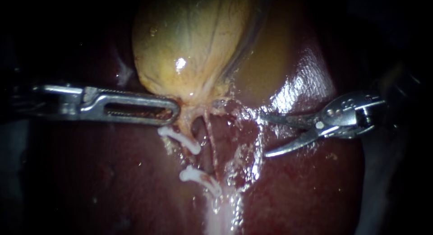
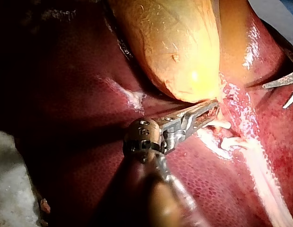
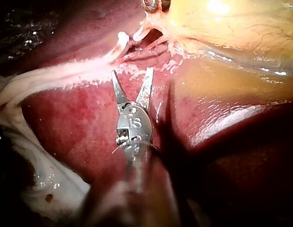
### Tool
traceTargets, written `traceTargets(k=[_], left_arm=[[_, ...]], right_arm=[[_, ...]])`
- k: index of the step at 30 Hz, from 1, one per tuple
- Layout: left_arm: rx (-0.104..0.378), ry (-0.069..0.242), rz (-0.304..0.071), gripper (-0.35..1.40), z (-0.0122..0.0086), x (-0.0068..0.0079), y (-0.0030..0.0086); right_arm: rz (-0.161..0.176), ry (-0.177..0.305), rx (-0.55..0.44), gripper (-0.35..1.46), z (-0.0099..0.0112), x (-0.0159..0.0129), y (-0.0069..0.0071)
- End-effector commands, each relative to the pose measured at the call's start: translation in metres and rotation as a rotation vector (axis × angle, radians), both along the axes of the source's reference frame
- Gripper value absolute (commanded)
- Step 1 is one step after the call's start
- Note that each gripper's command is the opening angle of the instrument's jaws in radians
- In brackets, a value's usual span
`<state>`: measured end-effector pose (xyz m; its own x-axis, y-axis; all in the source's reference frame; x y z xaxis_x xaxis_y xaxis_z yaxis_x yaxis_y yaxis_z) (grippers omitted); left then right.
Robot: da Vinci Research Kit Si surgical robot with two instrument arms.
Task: Go back from the cut left tube
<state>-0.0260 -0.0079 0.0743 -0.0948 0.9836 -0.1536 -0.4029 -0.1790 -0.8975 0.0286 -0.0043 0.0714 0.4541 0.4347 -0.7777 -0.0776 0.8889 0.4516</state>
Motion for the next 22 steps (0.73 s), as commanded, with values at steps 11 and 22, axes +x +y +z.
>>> traceTargets(k=[11,22], left_arm=[[-0.002,-0.012,0.024,-0.35,0.0025,-0.0022,-0.0006],[-0.003,-0.015,0.024,-0.35,0.0031,-0.0027,-0.0005]], right_arm=[[0.002,0.001,0.001,1.43,0.0000,0.0000,0.0001],[-0.001,0.002,-0.004,1.43,0.0000,-0.0001,0.0002]])
